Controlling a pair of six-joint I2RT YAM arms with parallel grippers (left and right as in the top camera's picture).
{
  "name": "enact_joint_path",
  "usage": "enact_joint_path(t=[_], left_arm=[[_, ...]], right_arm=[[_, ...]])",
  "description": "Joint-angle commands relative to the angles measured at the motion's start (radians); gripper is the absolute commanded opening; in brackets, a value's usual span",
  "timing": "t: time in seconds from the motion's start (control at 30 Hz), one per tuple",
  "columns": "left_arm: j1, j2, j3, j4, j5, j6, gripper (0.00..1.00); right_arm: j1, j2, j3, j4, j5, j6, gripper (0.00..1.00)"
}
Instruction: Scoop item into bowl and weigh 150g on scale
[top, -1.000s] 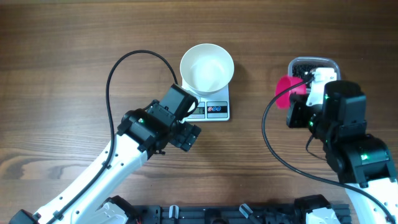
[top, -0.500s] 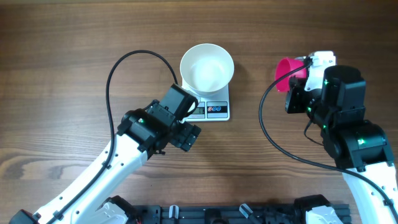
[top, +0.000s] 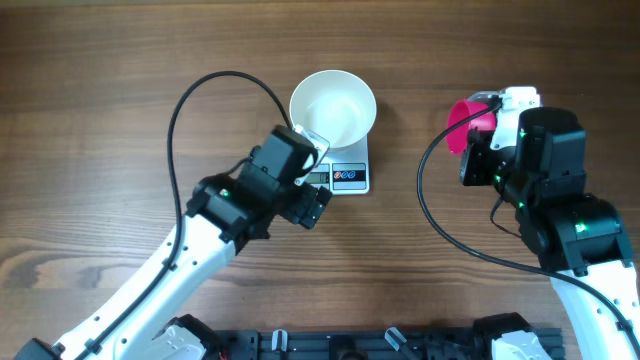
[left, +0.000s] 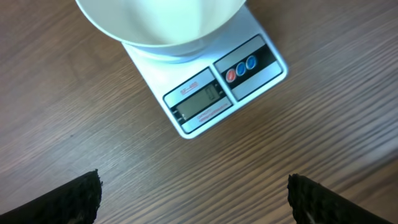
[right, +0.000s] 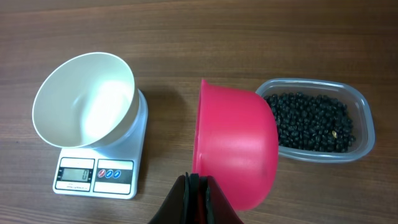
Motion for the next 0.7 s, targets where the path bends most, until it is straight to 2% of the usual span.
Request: enact_joint_path(t=[0.0, 0.03, 0.13, 0.47, 0.6, 0.67], left_arm=[[0.081, -0.047, 0.007, -0.001, 0.138, 0.018, 1.00], [0.101, -0.054, 0.009, -0.019, 0.172, 0.065, 1.00], [0.129, -0.084, 0.010, -0.026, 0.251, 0.087, 1.00], [0.129, -0.110, 0.009, -0.026, 0.250, 0.087, 1.00], [0.129, -0.110, 0.009, -0.026, 0.250, 0.087, 1.00], [0.129, -0.110, 0.009, -0.026, 0.250, 0.087, 1.00]], right_arm=[[-0.003, 0.005, 0.018, -0.001, 0.024, -0.021, 0.04], [-0.003, 0.005, 0.018, -0.002, 0.024, -0.022, 0.04], [-0.003, 0.005, 0.018, -0.002, 0.024, -0.039, 0.04], [-0.003, 0.005, 0.018, -0.043, 0.024, -0.078, 0.04], [-0.003, 0.007, 0.019, -0.030, 0.178, -0.124, 0.04], [-0.018, 0.054, 0.076, -0.040, 0.188, -0.151, 0.04]])
